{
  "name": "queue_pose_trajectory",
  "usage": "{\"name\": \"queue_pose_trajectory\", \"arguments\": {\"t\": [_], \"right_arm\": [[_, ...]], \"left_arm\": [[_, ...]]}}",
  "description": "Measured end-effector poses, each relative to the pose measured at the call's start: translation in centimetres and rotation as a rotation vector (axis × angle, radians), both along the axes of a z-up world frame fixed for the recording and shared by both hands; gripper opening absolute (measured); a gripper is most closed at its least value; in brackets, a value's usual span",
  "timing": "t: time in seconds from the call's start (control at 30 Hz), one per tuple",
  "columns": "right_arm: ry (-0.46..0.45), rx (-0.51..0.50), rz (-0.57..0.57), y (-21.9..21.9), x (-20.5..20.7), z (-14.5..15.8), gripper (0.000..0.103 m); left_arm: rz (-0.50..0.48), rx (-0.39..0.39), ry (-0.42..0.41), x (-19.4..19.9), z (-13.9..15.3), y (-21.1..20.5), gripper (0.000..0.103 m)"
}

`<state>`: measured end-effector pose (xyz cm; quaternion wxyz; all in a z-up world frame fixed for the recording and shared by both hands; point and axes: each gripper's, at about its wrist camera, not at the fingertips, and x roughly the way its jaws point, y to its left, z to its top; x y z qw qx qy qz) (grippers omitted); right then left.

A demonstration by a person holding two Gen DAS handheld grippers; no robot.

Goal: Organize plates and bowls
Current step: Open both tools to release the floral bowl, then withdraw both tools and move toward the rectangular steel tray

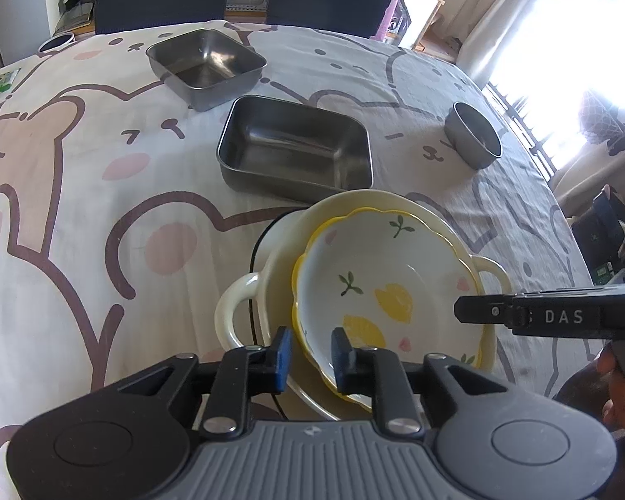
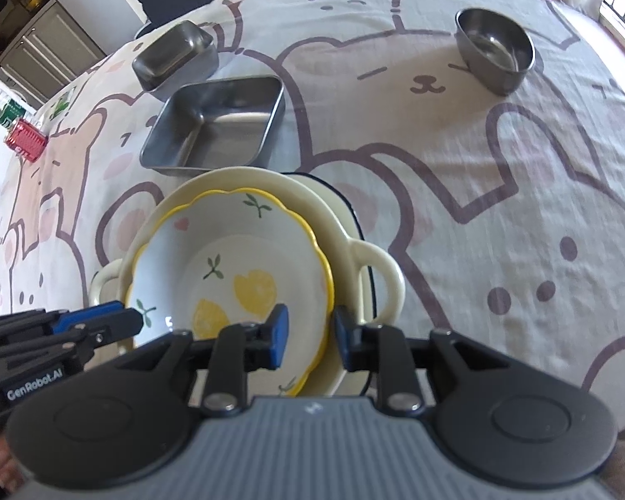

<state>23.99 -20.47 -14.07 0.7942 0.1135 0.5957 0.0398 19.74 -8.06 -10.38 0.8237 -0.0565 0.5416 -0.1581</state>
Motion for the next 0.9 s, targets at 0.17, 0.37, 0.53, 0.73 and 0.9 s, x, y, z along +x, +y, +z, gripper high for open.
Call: {"name": "queue_pose_trajectory", "arguments": {"t": [0.17,0.37,0.53,0.73,0.9], "right_arm": [[-0.025,-0.006,0.016,0.0,-0.8,0.8,0.042],[-0.06,-0.017,0.012,-0.5,-1.9,1.9,0.052],[-0.141,-0.025,-0.013,-1.2,-2.6,3.2,0.069],[-0.29,-0.002,-0.093,-2.0,-2.1,4.6,0.103],[-0.333,0.04,-0.145,-2.0,0.8,4.6,0.103]], "left_arm": [[-0.009,0.0,-0.02,-0.6,0.6,-0.2,0.04],[-0.021,-0.003,-0.069,-1.1,1.8,-0.1,0.06],[-0.008,-0.012,-0.161,-1.1,3.3,0.6,0.088],[0.017,0.022,-0.284,0.5,4.8,1.6,0.101],[0.03,0.069,-0.32,3.9,4.8,2.1,0.103]]}}
